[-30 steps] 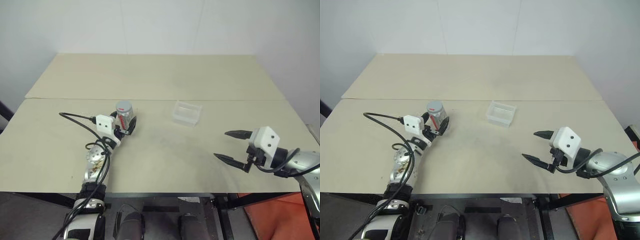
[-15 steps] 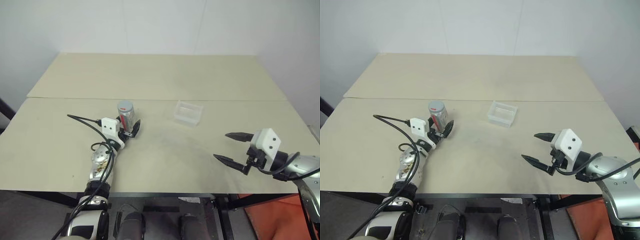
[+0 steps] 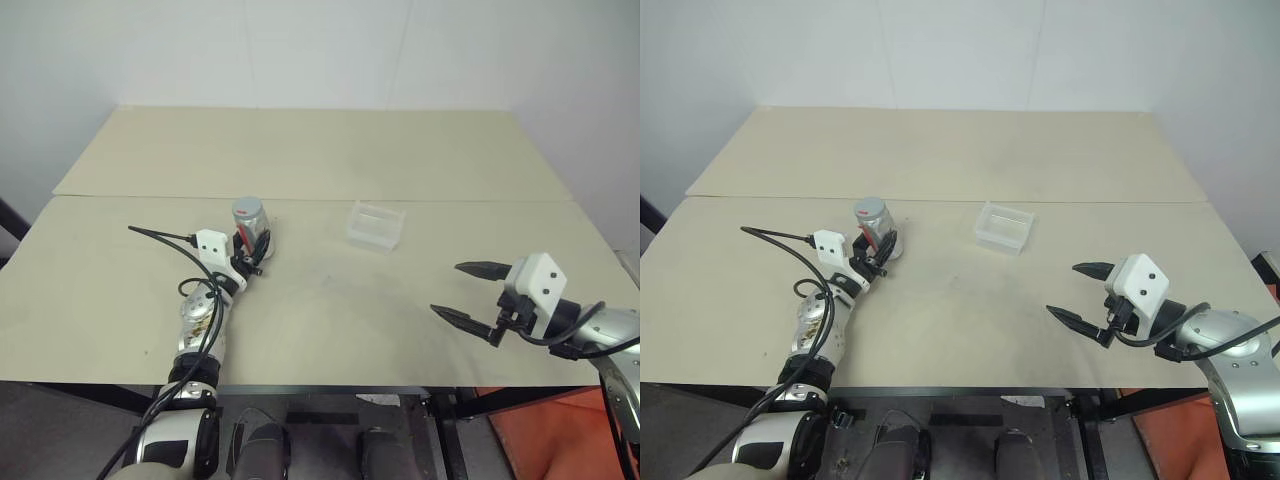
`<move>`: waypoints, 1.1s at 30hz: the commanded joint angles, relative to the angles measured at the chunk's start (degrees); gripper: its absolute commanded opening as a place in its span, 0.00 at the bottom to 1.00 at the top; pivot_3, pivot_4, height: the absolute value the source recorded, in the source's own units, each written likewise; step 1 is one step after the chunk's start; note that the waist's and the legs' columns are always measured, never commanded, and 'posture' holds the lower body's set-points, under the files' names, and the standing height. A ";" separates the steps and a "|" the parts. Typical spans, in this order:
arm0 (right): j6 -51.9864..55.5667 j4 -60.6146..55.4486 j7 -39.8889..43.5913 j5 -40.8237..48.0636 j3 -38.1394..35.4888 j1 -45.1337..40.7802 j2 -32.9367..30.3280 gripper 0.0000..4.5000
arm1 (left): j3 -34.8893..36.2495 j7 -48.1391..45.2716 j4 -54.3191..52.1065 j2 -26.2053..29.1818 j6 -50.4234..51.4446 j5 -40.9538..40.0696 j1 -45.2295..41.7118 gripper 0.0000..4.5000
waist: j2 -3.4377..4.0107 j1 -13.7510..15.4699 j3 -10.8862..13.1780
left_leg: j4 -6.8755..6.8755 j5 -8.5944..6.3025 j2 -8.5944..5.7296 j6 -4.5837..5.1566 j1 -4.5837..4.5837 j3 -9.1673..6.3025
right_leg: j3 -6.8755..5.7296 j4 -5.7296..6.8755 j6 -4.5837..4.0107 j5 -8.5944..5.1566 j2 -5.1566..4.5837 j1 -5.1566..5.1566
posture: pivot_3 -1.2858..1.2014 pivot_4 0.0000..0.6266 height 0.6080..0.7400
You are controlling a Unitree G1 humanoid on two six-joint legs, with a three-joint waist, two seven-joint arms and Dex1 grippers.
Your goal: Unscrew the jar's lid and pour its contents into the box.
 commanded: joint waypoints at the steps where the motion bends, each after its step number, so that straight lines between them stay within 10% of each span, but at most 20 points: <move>1: 0.74 -2.58 -1.95 1.10 0.39 -2.86 1.30 1.00 | -1.46 -2.77 -7.91 0.20 2.89 -1.68 1.83 0.47 | 0.00 -0.17 0.00 | 0.00 0.00 0.00 0.00 0.00 -0.01 | 0.00 0.00 0.00 0.00 0.00 0.00 | 0.52 0.24 1.00; 17: 14.90 -6.53 -24.27 3.95 17.99 -25.32 29.83 1.00 | -11.60 -13.19 -33.38 2.63 14.70 -4.33 9.70 0.47 | 0.03 -0.66 -0.01 | -0.02 0.06 0.02 -0.06 0.00 -0.27 | -0.01 0.09 -0.01 0.01 -0.01 -0.06 | 0.52 0.24 1.00; 33: 13.51 -5.94 -26.89 -2.64 23.27 -27.04 32.25 1.00 | -16.07 -14.51 -33.80 0.87 10.54 -1.62 10.87 0.47 | 0.03 -0.83 -0.02 | -0.04 0.06 0.03 -0.05 -0.02 -0.28 | -0.04 0.07 -0.01 0.00 0.00 -0.10 | 0.52 0.24 1.00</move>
